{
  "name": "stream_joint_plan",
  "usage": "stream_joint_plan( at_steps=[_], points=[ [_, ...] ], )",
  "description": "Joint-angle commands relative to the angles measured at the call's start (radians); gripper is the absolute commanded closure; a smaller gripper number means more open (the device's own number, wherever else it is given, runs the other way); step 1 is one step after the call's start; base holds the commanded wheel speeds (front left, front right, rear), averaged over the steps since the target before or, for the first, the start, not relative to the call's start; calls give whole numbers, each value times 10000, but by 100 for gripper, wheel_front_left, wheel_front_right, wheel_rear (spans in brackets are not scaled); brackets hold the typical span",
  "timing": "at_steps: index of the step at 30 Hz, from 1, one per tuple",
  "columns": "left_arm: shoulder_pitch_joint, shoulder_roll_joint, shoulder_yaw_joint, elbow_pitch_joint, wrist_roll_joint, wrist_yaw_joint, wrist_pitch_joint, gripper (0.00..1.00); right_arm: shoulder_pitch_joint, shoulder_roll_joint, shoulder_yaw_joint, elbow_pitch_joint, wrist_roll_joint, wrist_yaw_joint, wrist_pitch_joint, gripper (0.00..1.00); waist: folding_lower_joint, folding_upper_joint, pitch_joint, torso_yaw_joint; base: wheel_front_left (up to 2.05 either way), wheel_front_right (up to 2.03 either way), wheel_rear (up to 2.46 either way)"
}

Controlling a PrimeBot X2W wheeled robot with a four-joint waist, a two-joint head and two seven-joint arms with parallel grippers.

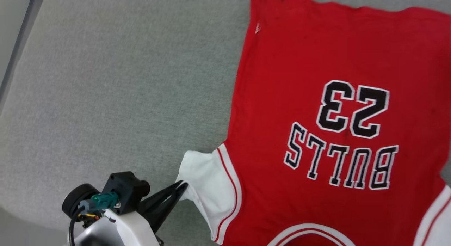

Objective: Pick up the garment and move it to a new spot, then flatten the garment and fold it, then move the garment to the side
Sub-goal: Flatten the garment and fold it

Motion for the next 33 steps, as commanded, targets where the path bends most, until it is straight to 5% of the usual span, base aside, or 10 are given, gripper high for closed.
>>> stream_joint_plan(
  at_steps=[1,13,23,24,25,26,33],
  points=[
    [-155,-29,29,-43,42,-11,2,100,-262,84,-92,132,-246,-4,49,0,-3,0,671,626,0,0,0],
    [-592,-392,5,-209,290,-191,-145,100,-1948,249,-1221,1178,-2603,-4,712,0,-3,0,1531,1366,0,0,0],
    [-742,-616,110,18,297,-282,-448,100,-1127,4,-1013,1425,-3162,-6,1092,0,-3,0,1736,1643,0,0,0],
    [-749,-631,132,17,298,-282,-487,100,-1032,0,-1024,1440,-3168,-6,1183,52,-3,0,1749,1663,0,0,0],
    [-755,-634,143,21,293,-289,-496,100,-954,-5,-985,1425,-3164,-6,1248,84,-3,0,1765,1676,0,0,0],
    [-757,-629,157,25,290,-294,-523,100,-894,-3,-959,1394,-3126,-6,1283,100,-3,0,1784,1683,0,0,0],
    [-740,-636,183,172,273,-317,-651,100,-722,2,-895,1191,-3037,-6,1026,100,-3,0,1626,1553,0,0,0]
  ],
)
